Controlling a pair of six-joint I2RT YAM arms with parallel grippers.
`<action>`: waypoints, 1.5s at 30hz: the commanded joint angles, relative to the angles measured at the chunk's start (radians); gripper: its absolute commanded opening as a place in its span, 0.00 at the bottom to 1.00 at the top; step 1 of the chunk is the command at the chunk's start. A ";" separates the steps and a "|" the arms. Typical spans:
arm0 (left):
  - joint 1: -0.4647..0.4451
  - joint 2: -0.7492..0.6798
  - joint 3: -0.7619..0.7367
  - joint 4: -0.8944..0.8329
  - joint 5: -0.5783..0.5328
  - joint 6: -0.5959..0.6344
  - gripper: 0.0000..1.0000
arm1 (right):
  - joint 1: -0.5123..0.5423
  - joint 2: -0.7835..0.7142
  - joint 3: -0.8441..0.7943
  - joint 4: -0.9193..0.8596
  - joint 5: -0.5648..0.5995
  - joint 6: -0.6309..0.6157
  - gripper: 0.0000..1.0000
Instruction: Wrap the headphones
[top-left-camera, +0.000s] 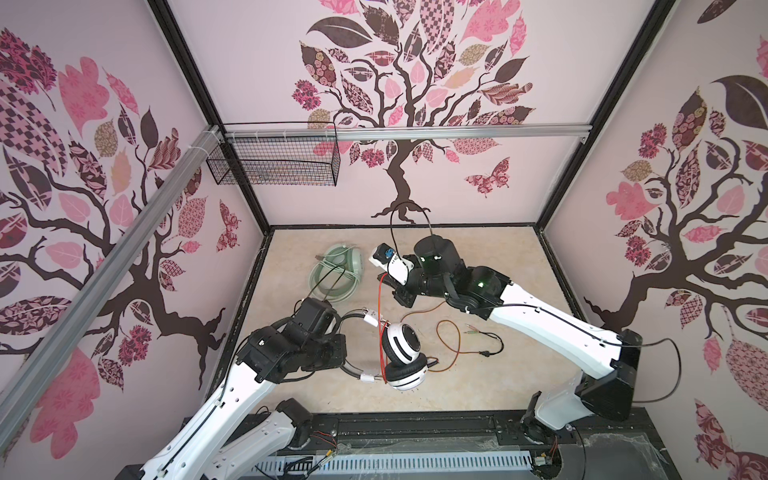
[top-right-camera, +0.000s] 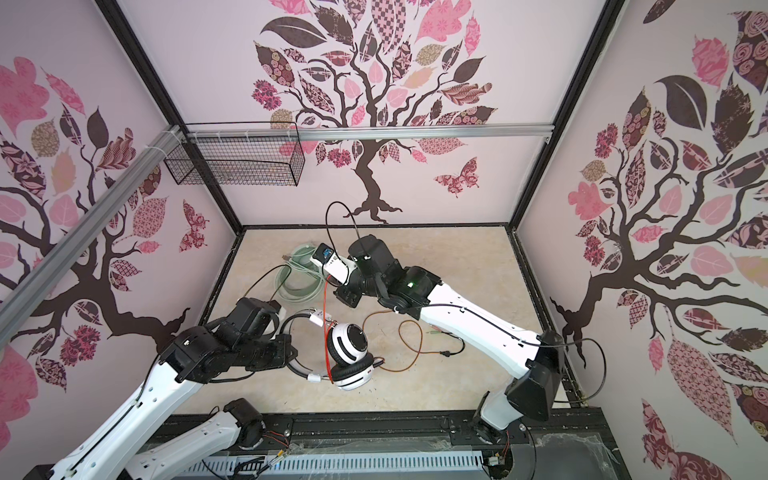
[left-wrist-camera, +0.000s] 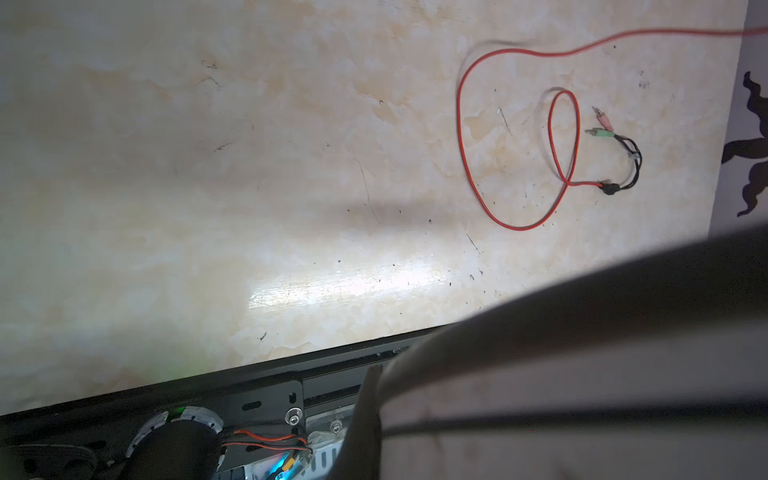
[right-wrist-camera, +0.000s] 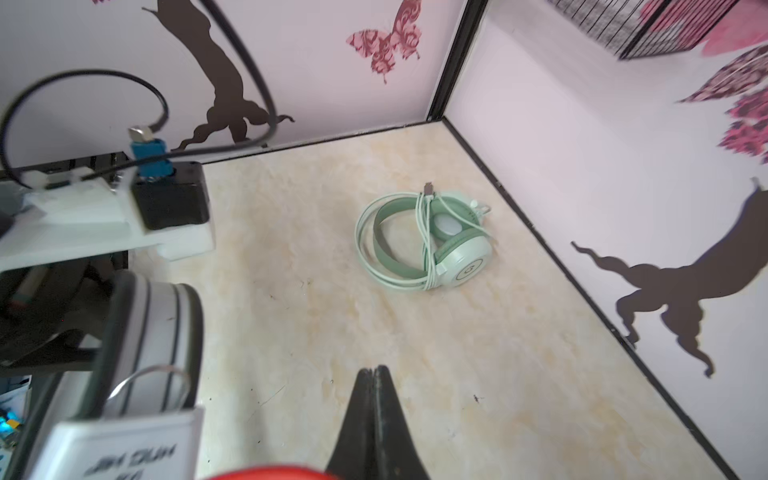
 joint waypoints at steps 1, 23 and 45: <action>-0.060 -0.011 -0.014 0.037 0.058 -0.055 0.00 | -0.016 0.044 0.023 0.006 -0.069 0.022 0.00; 0.197 0.101 0.184 -0.093 0.130 0.154 0.00 | -0.254 -0.141 -0.629 0.267 -0.314 0.315 0.72; 0.207 0.198 0.169 0.036 0.171 0.148 0.00 | -0.254 -0.843 -0.851 0.095 -0.155 0.518 0.72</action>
